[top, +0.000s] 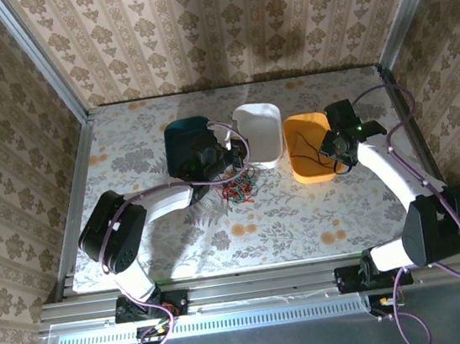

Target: Untangle the cables

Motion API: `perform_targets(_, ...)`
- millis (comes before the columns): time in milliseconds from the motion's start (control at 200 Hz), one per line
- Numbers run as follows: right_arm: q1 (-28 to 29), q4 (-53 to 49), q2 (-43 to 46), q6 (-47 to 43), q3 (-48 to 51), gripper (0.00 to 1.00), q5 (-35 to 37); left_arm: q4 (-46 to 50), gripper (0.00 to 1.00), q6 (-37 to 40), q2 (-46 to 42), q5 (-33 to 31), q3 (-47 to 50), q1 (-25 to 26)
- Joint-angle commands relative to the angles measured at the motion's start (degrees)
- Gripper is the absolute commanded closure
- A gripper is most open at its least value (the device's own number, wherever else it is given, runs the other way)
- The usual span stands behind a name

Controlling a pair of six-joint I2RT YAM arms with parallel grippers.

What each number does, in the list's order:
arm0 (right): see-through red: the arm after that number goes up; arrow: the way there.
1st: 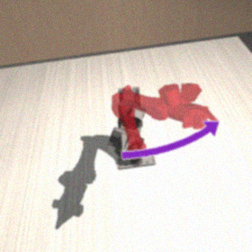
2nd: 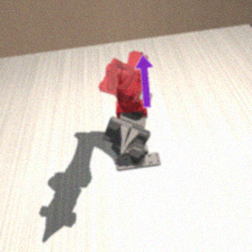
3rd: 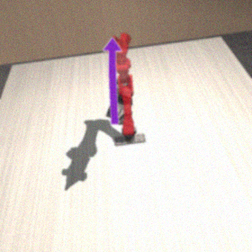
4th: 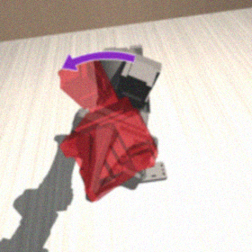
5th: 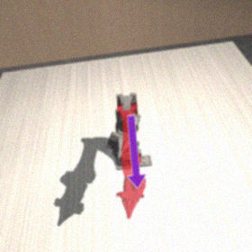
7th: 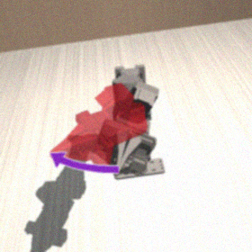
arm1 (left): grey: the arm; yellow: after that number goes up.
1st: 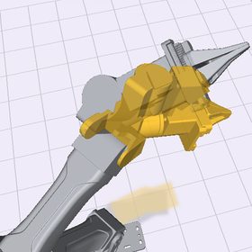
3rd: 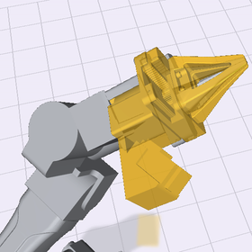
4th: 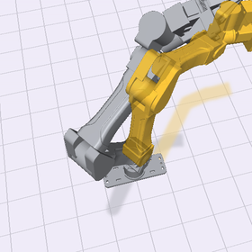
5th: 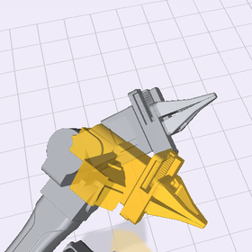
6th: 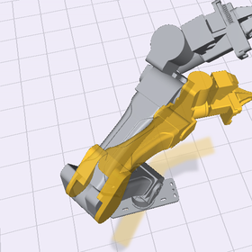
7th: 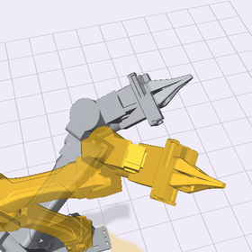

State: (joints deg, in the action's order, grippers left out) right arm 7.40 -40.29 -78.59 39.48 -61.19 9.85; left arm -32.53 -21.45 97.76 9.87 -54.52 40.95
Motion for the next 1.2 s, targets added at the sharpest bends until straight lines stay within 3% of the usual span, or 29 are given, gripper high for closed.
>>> perform_targets(0,0.16,-2.63,3.26,-2.88,1.24,0.54,-1.67,-0.47,1.00,-0.46,0.66,1.55,-1.64,-0.39)
perform_targets(180,1.08,2.80,3.05,-6.30,1.00,0.58,-8.98,0.10,1.00,-0.35,1.11,2.17,-2.38,-0.45)
perform_targets(455,13.73,15.42,-0.77,-19.52,-1.84,0.57,-31.67,0.52,1.00,-1.82,-0.18,6.06,-3.14,-1.50)
perform_targets(690,14.31,22.23,-11.54,-19.06,-4.91,0.57,-43.78,4.01,1.00,-4.03,-6.08,11.76,-2.24,-4.65)
perform_targets(885,14.83,17.48,-21.78,-21.03,-12.69,0.59,-48.04,7.74,1.00,-2.79,-7.57,11.71,-1.60,-4.58)
perform_targets(1195,17.50,3.47,-32.82,-26.80,-23.85,0.59,-46.40,7.49,1.00,-2.92,-7.78,10.88,-1.29,-4.30)
